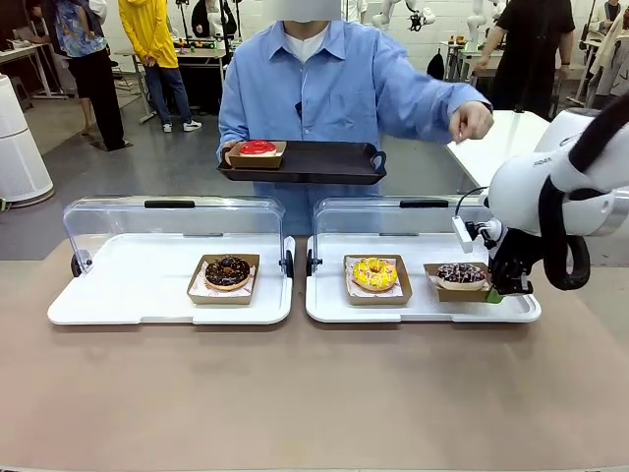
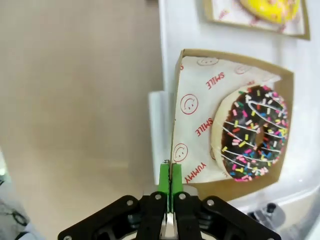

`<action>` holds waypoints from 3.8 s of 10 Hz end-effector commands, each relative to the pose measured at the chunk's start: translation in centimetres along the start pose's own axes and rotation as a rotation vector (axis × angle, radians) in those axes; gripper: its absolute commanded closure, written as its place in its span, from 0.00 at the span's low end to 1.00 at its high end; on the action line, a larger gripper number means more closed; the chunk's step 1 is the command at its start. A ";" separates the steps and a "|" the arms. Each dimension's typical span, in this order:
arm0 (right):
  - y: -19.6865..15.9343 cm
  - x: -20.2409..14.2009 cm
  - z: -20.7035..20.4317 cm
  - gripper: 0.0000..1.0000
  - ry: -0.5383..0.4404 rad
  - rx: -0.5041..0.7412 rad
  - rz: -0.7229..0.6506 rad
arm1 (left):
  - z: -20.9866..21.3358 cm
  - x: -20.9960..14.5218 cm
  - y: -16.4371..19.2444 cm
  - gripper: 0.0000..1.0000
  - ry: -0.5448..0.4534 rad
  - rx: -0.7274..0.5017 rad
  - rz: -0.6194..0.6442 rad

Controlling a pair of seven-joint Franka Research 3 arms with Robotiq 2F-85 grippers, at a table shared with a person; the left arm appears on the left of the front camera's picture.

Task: Provide the desired donut to the person.
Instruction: Pick up and lift the Paper togo box containing the Donut pointed at by the person, then place the picked Paper togo box onto the Handle tray extended by the person.

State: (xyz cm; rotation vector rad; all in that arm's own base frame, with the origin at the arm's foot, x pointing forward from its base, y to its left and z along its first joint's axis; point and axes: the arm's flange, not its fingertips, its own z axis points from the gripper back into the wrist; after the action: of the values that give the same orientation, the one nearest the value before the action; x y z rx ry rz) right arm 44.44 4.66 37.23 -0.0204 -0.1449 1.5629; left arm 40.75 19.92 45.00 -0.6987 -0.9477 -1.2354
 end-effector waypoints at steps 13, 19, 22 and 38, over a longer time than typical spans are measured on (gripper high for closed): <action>3.3 6.6 22.8 1.00 0.132 0.057 -0.207 | 0.2 0.0 -0.1 0.00 -0.005 0.005 -0.002; 3.6 6.1 22.4 1.00 0.155 0.034 -0.180 | 0.2 0.0 -0.1 0.00 -0.005 0.005 -0.002; 3.6 6.1 22.4 1.00 0.155 0.034 -0.180 | 0.2 0.0 -0.1 0.00 -0.005 0.005 -0.002; 2.5 9.5 26.1 0.98 0.106 -0.051 -0.135 | 0.2 0.0 -0.1 0.00 -0.005 0.005 -0.002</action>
State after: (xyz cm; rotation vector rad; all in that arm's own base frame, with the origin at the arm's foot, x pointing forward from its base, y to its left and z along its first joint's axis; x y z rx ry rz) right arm 38.78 10.52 61.75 -0.1088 -0.0534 1.4044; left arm 40.70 20.03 44.98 -0.6972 -0.9476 -1.2330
